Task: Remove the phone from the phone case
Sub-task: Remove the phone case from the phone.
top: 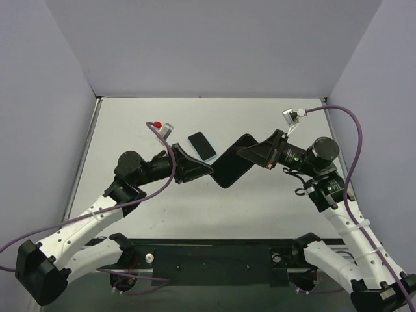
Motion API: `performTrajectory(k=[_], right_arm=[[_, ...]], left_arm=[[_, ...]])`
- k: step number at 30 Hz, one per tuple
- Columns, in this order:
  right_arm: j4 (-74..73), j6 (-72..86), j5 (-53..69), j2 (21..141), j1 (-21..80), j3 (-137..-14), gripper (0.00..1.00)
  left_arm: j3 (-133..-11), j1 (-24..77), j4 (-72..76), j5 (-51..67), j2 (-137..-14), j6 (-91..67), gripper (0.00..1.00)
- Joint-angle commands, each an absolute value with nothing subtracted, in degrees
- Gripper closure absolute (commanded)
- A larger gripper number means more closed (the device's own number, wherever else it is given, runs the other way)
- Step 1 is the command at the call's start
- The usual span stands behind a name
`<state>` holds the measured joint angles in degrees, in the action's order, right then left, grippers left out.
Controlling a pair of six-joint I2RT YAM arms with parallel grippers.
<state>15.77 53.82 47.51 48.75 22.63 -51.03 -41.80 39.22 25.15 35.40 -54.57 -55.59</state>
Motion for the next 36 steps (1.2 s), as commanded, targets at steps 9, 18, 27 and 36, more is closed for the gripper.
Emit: performTrajectory(k=[9,18,27,36], right_arm=[[51.29,76.88,52.82,51.06,24.60,-50.36,1.00],[54.56,86.65,48.87,52.73,33.57,-53.44,1.00],[62.07,95.56,47.19,56.08,35.33,-52.64,1.00],[30.92,72.74,40.97,50.28,26.11,-54.75,1.00]], left_arm=[[-39.55,39.90,75.29,54.21,-58.88,-67.32,1.00],[-45.96,40.34,53.72,59.68,-59.32,-41.33,1.00],[-47.55,37.97,55.64,57.05,-65.30,-37.71,1.00],[-37.81,38.05,46.84,42.73,-54.51,-40.67,0.59]])
